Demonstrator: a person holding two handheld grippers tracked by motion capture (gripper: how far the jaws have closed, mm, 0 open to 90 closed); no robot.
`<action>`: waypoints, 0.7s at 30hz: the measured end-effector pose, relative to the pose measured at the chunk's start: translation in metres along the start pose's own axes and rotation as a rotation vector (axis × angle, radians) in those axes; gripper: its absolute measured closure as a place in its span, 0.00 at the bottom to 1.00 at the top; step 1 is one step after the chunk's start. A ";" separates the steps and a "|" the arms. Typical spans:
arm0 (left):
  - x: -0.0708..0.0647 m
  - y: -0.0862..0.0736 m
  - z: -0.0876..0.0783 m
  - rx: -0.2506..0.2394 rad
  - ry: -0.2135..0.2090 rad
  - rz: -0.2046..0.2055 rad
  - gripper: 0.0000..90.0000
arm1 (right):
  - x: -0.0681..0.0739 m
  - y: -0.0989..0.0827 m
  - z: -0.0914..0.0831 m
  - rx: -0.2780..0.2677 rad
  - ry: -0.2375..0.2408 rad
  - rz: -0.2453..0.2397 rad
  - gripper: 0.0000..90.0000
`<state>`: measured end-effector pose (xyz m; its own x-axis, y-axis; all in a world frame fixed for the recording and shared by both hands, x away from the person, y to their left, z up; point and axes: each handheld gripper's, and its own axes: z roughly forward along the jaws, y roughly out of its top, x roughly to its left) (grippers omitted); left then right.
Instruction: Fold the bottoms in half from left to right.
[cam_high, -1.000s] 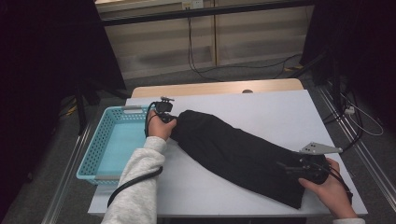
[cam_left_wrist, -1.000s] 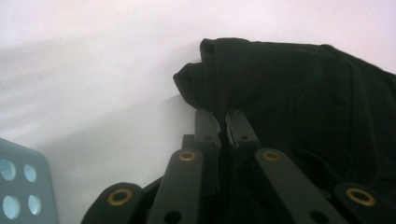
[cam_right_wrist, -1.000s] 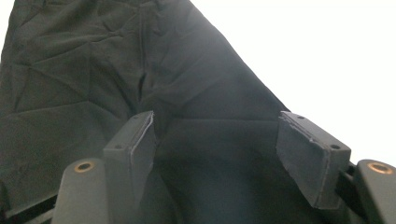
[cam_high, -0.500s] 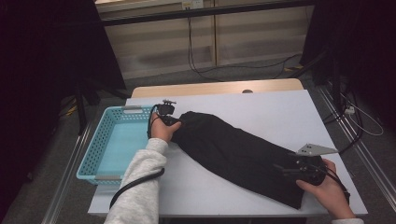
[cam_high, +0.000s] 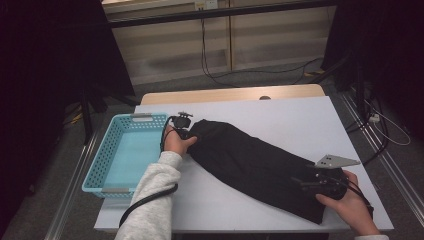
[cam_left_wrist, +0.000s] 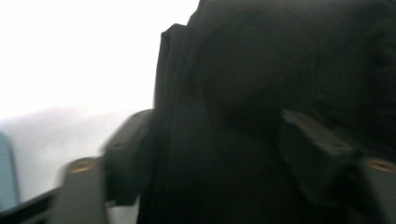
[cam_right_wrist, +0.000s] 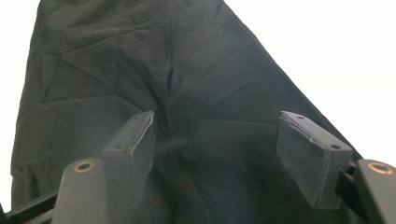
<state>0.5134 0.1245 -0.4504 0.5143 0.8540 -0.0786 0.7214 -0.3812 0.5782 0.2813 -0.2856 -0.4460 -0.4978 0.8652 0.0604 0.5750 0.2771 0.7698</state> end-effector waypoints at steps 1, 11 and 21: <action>0.000 -0.001 -0.001 -0.001 0.000 0.002 0.41 | 0.000 0.000 0.000 0.000 -0.001 0.000 0.32; -0.005 0.001 -0.005 0.043 -0.054 0.007 0.71 | 0.001 0.002 0.000 -0.002 0.003 -0.006 0.32; -0.006 0.004 -0.005 0.058 -0.107 -0.037 0.92 | 0.005 0.003 0.003 0.002 0.015 -0.015 0.31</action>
<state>0.5103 0.1195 -0.4435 0.5307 0.8267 -0.1870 0.7650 -0.3722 0.5257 0.2820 -0.2790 -0.4455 -0.5156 0.8549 0.0583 0.5687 0.2905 0.7695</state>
